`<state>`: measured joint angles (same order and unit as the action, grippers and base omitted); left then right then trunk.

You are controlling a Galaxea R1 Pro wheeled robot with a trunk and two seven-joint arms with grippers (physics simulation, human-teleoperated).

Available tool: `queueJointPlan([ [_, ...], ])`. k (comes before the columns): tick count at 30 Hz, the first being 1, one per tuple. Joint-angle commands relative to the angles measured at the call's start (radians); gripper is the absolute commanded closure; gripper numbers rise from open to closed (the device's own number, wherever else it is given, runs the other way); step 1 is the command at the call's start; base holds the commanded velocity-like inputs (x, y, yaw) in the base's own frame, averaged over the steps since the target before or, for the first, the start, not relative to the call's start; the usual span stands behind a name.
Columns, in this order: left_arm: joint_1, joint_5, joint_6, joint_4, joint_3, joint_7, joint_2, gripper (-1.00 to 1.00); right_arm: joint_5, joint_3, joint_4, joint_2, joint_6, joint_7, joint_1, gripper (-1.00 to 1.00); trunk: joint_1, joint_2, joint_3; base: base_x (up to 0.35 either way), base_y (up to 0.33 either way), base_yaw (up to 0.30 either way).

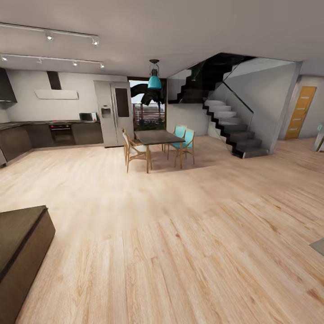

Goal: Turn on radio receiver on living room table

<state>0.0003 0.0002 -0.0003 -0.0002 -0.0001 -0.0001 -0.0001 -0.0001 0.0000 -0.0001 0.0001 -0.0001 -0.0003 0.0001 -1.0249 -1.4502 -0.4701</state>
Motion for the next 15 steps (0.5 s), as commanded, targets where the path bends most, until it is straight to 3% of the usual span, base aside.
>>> queueJointPlan([
  [1,0.006,0.001,-0.003,-0.002,-0.001,-0.001,-0.006,-1.0,0.0,0.001,-0.006,0.006,-0.001,-0.003,-0.006,-1.0,0.0,0.0,0.0,0.0,0.0,0.0],
  [10,0.023,0.002,-0.019,-0.002,0.001,-0.001,-0.056,-1.0,0.0,0.0,-0.008,0.055,-0.003,-0.006,-0.057,-1.0,0.0,0.0,0.0,0.0,0.0,0.0],
  [15,0.023,0.002,-0.021,-0.002,-0.001,-0.001,-0.084,-1.0,0.001,0.001,-0.007,0.055,-0.006,-0.006,-0.075,-1.0,0.0,0.0,0.0,0.0,0.0,0.0],
])
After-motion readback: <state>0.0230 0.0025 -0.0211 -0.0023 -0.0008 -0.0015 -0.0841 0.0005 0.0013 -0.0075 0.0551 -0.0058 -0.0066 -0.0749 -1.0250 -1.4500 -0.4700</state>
